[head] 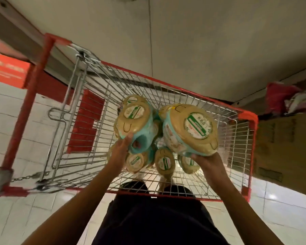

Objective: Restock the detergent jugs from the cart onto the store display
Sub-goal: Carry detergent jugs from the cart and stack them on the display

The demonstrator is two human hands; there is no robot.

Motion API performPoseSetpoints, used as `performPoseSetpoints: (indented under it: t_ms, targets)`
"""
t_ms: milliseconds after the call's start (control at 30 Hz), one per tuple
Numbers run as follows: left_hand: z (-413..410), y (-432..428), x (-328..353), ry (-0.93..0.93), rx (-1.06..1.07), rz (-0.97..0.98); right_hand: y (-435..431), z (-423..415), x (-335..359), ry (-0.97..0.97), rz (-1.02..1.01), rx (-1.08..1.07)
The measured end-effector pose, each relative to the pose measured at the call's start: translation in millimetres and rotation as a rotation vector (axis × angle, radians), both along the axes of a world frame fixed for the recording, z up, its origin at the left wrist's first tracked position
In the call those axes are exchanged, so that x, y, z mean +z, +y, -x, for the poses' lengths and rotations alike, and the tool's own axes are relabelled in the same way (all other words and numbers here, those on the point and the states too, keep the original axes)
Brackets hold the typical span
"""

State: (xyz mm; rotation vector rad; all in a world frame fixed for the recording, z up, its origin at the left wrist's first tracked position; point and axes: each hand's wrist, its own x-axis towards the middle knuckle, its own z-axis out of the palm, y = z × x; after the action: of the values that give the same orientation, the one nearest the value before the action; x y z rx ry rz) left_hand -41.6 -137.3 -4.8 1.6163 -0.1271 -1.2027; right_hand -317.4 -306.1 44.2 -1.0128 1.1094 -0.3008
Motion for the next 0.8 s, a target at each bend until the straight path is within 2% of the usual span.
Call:
performPoseSetpoints:
  t_ms: [100,367,533,633,800]
  targets:
    - [-2,20,18,-0.009,-0.107,0.040,42,15,28,-0.012,0.049,-0.058]
    - [32,48,54,-0.198,-0.493,0.045,189,60,62,0.002,0.125,-0.538]
    - [100,46,78,-0.294,-0.852,0.078,268,116,72,0.092,0.141,-0.762]
    - [156,38,89,-0.206,-0.974,0.125,312,162,74,0.116,0.130,-0.917]
    - [277,30,85,-0.199,-1.207,0.217,382,255,75,0.210,0.140,-1.113]
